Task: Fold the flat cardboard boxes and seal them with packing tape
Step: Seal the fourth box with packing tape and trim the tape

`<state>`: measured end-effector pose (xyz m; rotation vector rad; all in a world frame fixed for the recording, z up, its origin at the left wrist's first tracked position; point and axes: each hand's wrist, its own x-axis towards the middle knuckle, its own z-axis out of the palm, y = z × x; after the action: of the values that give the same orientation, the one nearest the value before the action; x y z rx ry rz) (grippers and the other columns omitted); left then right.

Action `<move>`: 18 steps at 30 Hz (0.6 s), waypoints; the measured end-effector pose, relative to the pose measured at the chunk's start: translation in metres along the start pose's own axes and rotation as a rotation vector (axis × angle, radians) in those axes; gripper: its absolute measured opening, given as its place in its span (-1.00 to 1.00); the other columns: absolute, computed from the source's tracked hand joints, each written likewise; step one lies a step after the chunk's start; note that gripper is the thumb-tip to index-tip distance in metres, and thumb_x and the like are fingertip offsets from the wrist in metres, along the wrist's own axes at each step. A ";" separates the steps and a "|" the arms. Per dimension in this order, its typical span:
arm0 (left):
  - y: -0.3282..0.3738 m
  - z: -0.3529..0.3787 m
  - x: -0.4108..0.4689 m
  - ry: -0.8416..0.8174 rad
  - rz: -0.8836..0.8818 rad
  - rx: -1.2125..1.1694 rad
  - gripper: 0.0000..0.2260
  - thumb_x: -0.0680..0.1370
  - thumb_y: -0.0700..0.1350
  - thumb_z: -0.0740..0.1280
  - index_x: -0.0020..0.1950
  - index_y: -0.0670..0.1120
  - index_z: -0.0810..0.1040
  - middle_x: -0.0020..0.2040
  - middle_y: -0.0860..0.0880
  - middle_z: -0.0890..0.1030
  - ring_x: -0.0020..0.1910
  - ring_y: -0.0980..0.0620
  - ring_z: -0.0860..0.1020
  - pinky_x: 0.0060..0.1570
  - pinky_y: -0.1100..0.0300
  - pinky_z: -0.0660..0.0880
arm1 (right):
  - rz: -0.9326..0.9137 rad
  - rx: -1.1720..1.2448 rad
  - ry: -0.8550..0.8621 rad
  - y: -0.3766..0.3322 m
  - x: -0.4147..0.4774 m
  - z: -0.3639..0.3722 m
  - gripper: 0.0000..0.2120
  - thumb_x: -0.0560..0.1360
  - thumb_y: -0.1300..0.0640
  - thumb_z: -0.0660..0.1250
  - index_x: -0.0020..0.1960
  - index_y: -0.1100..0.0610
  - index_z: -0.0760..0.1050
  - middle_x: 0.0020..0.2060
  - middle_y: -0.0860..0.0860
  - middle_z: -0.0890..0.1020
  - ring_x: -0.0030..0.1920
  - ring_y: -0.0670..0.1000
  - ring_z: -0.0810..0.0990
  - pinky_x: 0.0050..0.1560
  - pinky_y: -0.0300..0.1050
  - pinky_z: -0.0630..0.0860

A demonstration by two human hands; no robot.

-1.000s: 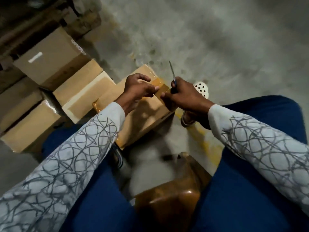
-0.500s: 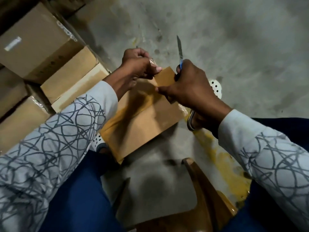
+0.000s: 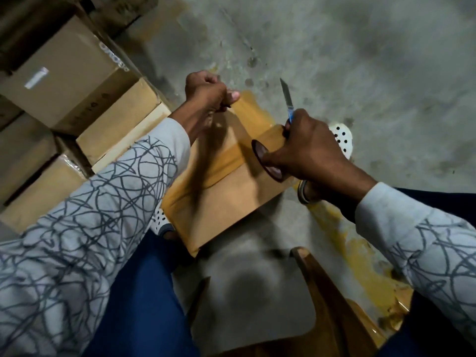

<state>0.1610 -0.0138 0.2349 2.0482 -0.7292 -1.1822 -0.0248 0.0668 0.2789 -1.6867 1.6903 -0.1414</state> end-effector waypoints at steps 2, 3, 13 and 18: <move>-0.002 -0.003 0.009 0.001 0.013 -0.031 -0.57 0.33 -0.42 0.54 -0.30 -0.04 0.34 -0.45 -0.02 0.51 -0.34 -0.04 0.66 -0.39 0.14 0.55 | -0.018 -0.006 0.011 0.003 0.001 0.004 -0.40 0.36 -0.19 0.53 0.10 0.18 0.34 -0.01 0.12 0.60 0.00 0.17 0.59 -0.16 -0.09 0.35; -0.001 -0.002 0.011 0.001 0.030 -0.043 -0.56 0.32 -0.43 0.55 -0.28 -0.04 0.33 -0.42 -0.05 0.52 -0.34 -0.04 0.66 -0.39 0.11 0.58 | -0.041 -0.020 0.027 0.004 0.002 0.004 -0.41 0.37 -0.17 0.52 0.11 0.18 0.32 -0.02 0.12 0.60 -0.01 0.18 0.59 -0.16 -0.09 0.35; 0.001 0.014 0.029 0.059 0.113 -0.083 -0.54 0.24 -0.42 0.58 -0.24 -0.05 0.35 -0.23 -0.24 0.62 -0.28 -0.20 0.70 -0.46 0.18 0.51 | -0.163 0.009 0.244 0.020 0.021 -0.004 -0.42 0.48 -0.20 0.43 0.16 0.24 0.33 -0.12 0.03 0.41 -0.19 0.05 0.36 -0.21 -0.14 0.20; -0.002 0.019 0.034 0.089 0.135 -0.051 -0.54 0.21 -0.39 0.60 -0.30 -0.05 0.35 -0.27 -0.19 0.62 -0.33 -0.14 0.70 -0.49 0.19 0.51 | -0.216 -0.099 0.230 0.019 0.022 0.003 -0.54 0.50 -0.07 0.44 0.12 0.21 0.30 -0.16 0.02 0.38 -0.21 0.14 0.45 -0.26 -0.10 0.21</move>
<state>0.1591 -0.0428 0.2079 1.9632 -0.7736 -1.0177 -0.0357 0.0508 0.2571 -1.9887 1.6980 -0.3719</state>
